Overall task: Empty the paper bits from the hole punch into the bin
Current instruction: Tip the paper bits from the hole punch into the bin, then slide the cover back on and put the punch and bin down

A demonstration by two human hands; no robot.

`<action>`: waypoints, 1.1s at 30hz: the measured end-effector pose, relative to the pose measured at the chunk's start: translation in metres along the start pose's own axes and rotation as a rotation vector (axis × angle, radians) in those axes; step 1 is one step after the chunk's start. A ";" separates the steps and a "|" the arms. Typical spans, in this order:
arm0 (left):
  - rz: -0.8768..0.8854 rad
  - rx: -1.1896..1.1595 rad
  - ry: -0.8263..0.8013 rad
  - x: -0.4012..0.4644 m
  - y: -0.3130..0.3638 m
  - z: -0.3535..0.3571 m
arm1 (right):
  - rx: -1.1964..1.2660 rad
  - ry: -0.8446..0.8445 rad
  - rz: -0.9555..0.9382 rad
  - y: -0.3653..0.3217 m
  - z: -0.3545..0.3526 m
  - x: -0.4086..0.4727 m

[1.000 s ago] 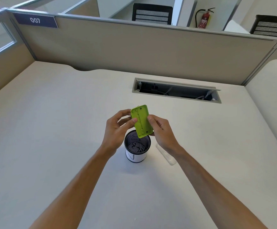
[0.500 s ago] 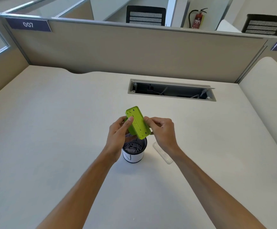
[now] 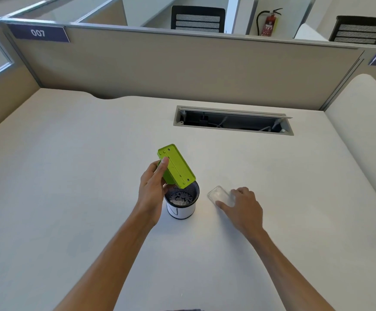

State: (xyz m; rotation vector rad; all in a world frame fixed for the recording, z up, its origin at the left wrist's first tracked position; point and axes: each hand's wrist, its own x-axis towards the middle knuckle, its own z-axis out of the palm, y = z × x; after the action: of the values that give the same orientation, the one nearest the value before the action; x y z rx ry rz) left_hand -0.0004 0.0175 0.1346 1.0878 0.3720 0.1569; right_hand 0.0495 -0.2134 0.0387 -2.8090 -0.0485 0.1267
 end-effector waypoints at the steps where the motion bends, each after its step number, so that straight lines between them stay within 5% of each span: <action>1: -0.001 0.001 0.002 0.000 0.000 0.000 | 0.001 0.013 0.003 0.001 0.001 -0.001; 10: -0.026 0.015 -0.034 -0.014 -0.008 -0.001 | 0.212 -0.023 0.081 -0.002 -0.003 0.002; 17: -0.062 0.038 -0.056 -0.024 -0.015 0.005 | 0.895 -0.077 0.252 -0.005 -0.019 0.000; 23: -0.080 0.081 -0.069 -0.030 -0.020 0.012 | 1.249 -0.150 0.122 -0.028 -0.055 -0.018; 33: -0.090 0.113 -0.117 -0.039 -0.022 0.023 | 1.046 0.049 -0.170 -0.053 -0.073 -0.039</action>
State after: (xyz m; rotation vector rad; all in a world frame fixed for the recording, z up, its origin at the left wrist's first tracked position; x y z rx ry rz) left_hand -0.0290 -0.0238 0.1330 1.1833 0.3269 -0.0073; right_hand 0.0168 -0.1890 0.1279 -1.7538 -0.1560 0.0238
